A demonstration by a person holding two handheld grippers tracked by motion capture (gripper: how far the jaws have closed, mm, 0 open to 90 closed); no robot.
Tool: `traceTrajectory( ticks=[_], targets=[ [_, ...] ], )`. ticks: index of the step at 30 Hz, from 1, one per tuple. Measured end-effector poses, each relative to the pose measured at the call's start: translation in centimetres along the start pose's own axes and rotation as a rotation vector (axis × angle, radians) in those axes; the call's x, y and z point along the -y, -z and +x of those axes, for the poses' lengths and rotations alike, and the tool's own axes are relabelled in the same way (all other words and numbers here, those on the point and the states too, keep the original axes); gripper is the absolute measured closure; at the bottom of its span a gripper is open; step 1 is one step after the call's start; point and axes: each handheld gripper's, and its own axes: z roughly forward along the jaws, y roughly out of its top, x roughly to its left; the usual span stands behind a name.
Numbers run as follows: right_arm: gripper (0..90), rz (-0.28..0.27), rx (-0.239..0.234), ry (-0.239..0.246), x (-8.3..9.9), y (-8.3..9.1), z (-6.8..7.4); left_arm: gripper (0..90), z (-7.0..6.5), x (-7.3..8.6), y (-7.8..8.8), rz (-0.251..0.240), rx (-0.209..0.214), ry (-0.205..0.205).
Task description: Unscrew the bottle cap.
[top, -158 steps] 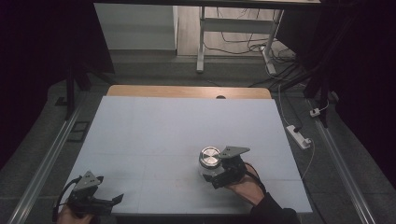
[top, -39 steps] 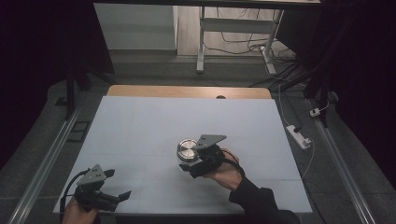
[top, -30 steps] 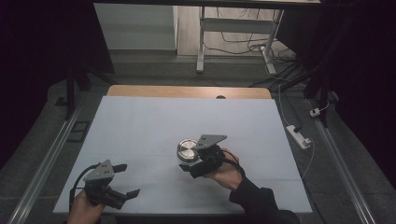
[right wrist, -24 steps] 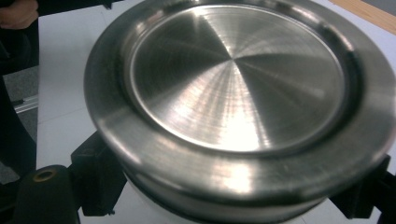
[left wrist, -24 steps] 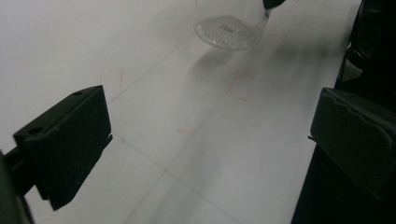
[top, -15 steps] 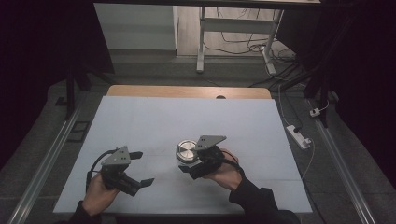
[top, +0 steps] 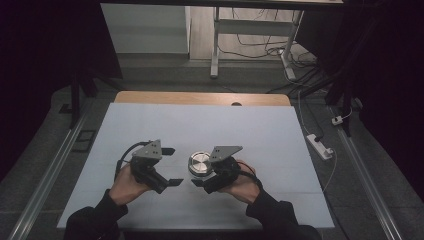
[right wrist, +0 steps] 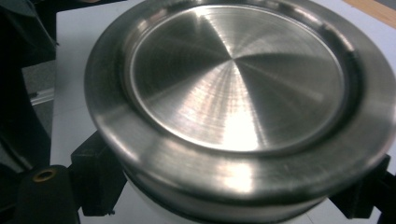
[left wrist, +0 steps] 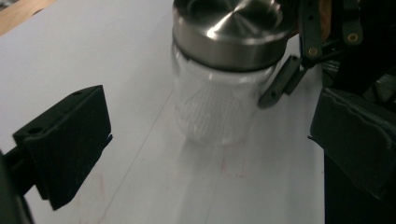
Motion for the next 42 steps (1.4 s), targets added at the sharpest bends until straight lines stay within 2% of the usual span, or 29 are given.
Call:
traceTrajectory(
  ticks=[5, 10, 14, 18, 20, 21, 23, 27, 31, 32, 35, 37, 39, 40, 42],
  targets=[
    [14.5, 0.006, -0.041, 0.019, 0.1, 0.0, 0.1, 0.0, 0.4, -1.3, -1.4, 0.018, 0.067, -0.060],
    [14.5, 0.015, -0.074, 0.055, 0.1, -0.1, 0.2, 0.8, 0.5, -2.3, -2.3, 0.010, 0.116, -0.098],
    [14.5, 0.027, -0.097, 0.066, 0.1, -0.2, 0.5, 3.6, 0.4, -3.0, -2.8, -0.004, 0.182, -0.139],
    [14.5, 0.025, -0.111, 0.083, 0.1, -0.2, 0.5, 7.6, 0.2, -3.4, -3.5, 0.010, 0.199, -0.172],
    [14.5, 0.024, -0.113, 0.087, 0.0, -0.2, 0.6, 13.5, 0.2, -3.5, -3.6, 0.004, 0.198, -0.177],
    [14.5, 0.024, -0.112, 0.085, 0.0, -0.1, 0.6, 17.5, 0.2, -3.5, -3.6, 0.000, 0.202, -0.177],
    [14.5, 0.025, -0.109, 0.087, 0.0, -0.1, 0.6, 19.9, 0.2, -3.4, -3.6, -0.013, 0.198, -0.158],
    [14.5, 0.025, -0.084, 0.076, 0.0, -0.1, 0.4, 20.1, -0.3, -3.5, -3.8, -0.015, 0.130, -0.115],
    [14.5, 0.030, -0.043, 0.049, 0.1, -0.1, 0.2, 20.2, -1.1, -3.6, -4.1, -0.010, 0.020, -0.059],
    [14.5, 0.030, -0.043, 0.049, 0.1, -0.1, 0.2, 20.2, -1.1, -3.6, -4.1, -0.010, 0.020, -0.059],
    [14.5, 0.027, 0.018, 0.007, 0.0, -0.2, 0.1, 20.1, -2.0, -4.0, -4.6, -0.019, -0.106, 0.014],
    [14.5, 0.023, 0.064, -0.010, 0.0, -0.2, 0.1, 20.0, -2.6, -4.2, -4.9, -0.025, -0.176, 0.033],
    [14.5, 0.021, 0.103, -0.014, 0.0, -0.2, 0.2, 19.8, -2.7, -4.3, -5.1, -0.027, -0.193, 0.037],
    [14.5, 0.016, 0.112, -0.018, 0.0, -0.2, 0.1, 18.0, -2.6, -4.4, -5.1, -0.028, -0.172, 0.035],
    [14.5, 0.008, 0.107, -0.028, 0.0, -0.1, 0.1, 8.9, -2.3, -4.6, -4.8, -0.028, -0.155, 0.032]
  ],
)
